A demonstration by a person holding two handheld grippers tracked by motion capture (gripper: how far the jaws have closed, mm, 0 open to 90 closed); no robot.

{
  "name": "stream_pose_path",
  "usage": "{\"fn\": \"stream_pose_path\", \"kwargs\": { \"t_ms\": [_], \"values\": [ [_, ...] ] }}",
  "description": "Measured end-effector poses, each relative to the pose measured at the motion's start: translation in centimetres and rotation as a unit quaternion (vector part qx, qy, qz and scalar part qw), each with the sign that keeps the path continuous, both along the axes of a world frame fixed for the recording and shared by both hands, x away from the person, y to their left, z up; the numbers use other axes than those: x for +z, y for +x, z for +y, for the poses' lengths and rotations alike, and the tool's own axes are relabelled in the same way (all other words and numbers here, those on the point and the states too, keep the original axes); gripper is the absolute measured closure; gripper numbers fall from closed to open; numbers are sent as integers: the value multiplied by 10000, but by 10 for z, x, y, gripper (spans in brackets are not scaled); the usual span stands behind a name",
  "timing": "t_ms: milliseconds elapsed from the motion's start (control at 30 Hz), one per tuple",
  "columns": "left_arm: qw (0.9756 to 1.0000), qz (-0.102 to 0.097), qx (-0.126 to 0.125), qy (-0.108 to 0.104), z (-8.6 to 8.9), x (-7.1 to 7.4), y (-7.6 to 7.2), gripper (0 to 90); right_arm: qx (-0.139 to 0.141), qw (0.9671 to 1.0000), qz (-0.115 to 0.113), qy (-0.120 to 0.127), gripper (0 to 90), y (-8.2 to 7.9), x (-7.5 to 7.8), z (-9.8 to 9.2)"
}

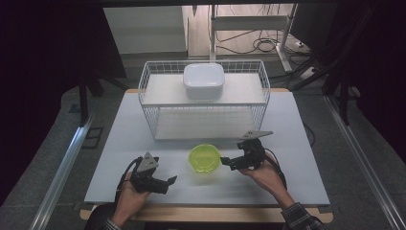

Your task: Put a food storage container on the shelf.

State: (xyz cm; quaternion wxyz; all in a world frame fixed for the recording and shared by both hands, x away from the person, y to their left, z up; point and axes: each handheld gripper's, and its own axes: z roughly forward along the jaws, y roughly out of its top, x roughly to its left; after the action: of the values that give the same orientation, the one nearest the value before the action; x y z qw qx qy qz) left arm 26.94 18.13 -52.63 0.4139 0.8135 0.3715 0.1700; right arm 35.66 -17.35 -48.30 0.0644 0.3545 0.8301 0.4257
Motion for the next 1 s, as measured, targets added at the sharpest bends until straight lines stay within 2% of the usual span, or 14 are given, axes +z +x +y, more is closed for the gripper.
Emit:
{"fn": "stream_pose_path", "kwargs": {
  "t_ms": [67, 233, 367, 433, 500, 567, 633, 667, 833, 867, 900, 967, 1000],
  "values": [
    [10000, 6, 0, -2, 0, 0, 0, 20, 49, 9998, 149, 89, 44, 4, 0, 2],
    [10000, 24, -4, -15, 1, 0, 0, 21, 137, 9987, 479, 120, 188, 15, 1, 5],
    [10000, 41, 2, -23, 1, -1, 0, 22, 199, 9963, 814, 213, 314, 25, -1, 13],
    [10000, 39, -3, -19, 1, 0, 0, 22, 209, 9960, 840, 211, 327, 26, -1, 13],
    [10000, 46, -9, -15, 0, -1, 0, 22, 227, 9941, 1014, 312, 405, 31, -3, 17],
    [10000, 52, -10, -16, 0, -1, 0, 23, 234, 9933, 1074, 348, 426, 33, -3, 17],
    [10000, 56, -25, 5, 0, -1, 0, 24, 267, 9895, 1315, 531, 505, 40, -6, 16],
    [10000, 57, -23, 8, 0, -1, 0, 24, 267, 9895, 1315, 531, 505, 40, -6, 16],
    [10000, 59, -32, 19, 0, -1, 0, 25, 325, 9820, 1683, 794, 593, 48, -12, 17],
    [10000, 59, -33, 21, 0, -1, 0, 25, 325, 9820, 1683, 794, 593, 48, -12, 17],
    [10000, 61, -40, 30, 0, -1, 0, 25, 328, 9789, 1811, 886, 622, 50, -13, 17],
    [10000, 61, -45, 36, 0, -1, 0, 25, 331, 9779, 1854, 914, 634, 50, -14, 17],
    [10000, 61, -51, 38, 0, -1, 0, 25, 337, 9751, 1966, 974, 651, 52, -15, 17]
  ]
}}
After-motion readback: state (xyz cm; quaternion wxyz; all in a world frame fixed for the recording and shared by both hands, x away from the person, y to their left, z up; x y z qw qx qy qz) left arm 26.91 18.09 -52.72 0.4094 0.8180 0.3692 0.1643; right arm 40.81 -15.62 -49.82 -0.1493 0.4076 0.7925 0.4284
